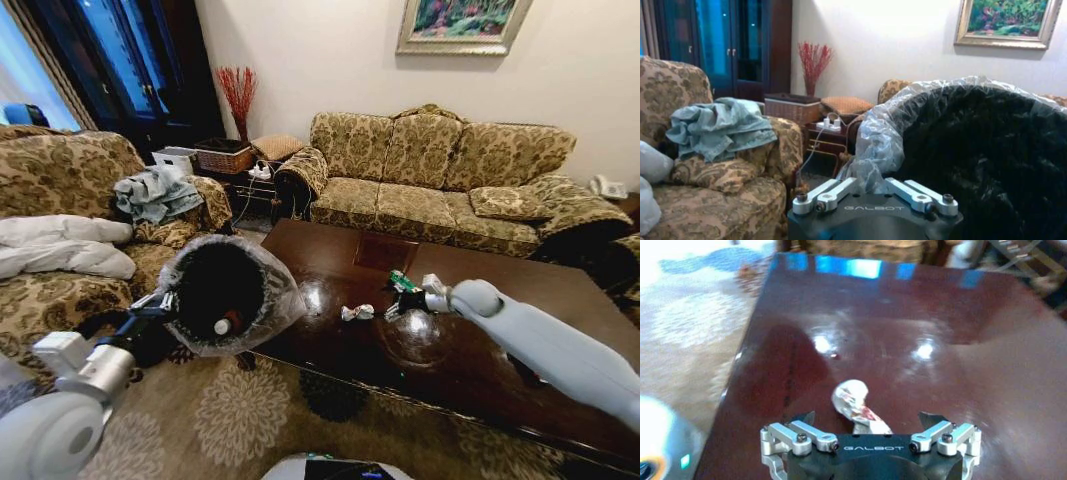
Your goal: Move to the front of the table and place the trash on the table into the trash bin.
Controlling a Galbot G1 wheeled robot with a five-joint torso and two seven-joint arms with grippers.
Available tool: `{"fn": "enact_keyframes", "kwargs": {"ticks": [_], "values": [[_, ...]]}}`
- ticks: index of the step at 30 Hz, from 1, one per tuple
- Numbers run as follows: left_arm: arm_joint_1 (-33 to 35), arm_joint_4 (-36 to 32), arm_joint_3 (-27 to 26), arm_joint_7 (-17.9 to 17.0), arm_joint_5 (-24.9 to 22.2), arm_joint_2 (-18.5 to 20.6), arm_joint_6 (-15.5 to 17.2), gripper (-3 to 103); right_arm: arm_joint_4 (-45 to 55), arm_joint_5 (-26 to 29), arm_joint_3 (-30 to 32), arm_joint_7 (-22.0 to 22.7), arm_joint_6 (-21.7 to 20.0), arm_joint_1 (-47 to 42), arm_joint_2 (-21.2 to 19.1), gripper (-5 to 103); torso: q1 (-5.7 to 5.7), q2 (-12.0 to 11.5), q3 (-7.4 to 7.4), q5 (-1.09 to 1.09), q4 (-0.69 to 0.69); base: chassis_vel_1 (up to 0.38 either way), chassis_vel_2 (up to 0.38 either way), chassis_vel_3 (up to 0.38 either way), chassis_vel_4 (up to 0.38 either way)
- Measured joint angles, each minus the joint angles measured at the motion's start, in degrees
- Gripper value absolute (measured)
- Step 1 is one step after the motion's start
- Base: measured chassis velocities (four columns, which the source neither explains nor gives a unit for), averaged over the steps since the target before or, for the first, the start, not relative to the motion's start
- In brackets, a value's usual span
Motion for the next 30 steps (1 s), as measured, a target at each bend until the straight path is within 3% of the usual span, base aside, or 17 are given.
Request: {"fn": "enact_keyframes", "kwargs": {"ticks": [3,8,15,19,30], "values": [[0.0,0.0,0.2,-0.5,-1.5,0.5,0.4,1,-2.5,-0.5,-3.6,-1.9,0.3,3.1,2.4,100,0.00,0.0,0.00,-0.02,-0.01,0.000,0.000,0.000,0.000],[-0.3,0.0,1.4,-0.9,-4.4,2.2,0.9,1,-3.0,-1.7,-4.3,-3.2,0.3,3.3,4.1,100,0.00,0.0,0.00,0.01,-0.01,0.000,0.000,0.000,0.000],[-2.3,0.0,0.7,-1.0,-7.3,10.6,0.4,1,-5.1,-6.3,-2.4,-8.6,0.4,2.1,5.5,100,0.00,0.0,0.00,0.00,-0.03,0.000,0.000,0.000,0.000],[-2.8,0.7,0.7,-1.0,-7.8,12.8,0.2,1,-6.6,-7.2,-2.2,-9.6,0.7,1.4,6.4,100,0.00,0.0,0.00,0.00,-0.03,0.000,0.000,0.000,0.000],[-3.4,1.4,0.7,-1.0,-8.1,14.2,0.4,1,-11.5,-10.7,-0.2,-13.2,1.6,1.1,9.9,100,0.00,0.0,0.00,0.00,-0.02,0.000,0.000,0.000,0.000]]}}
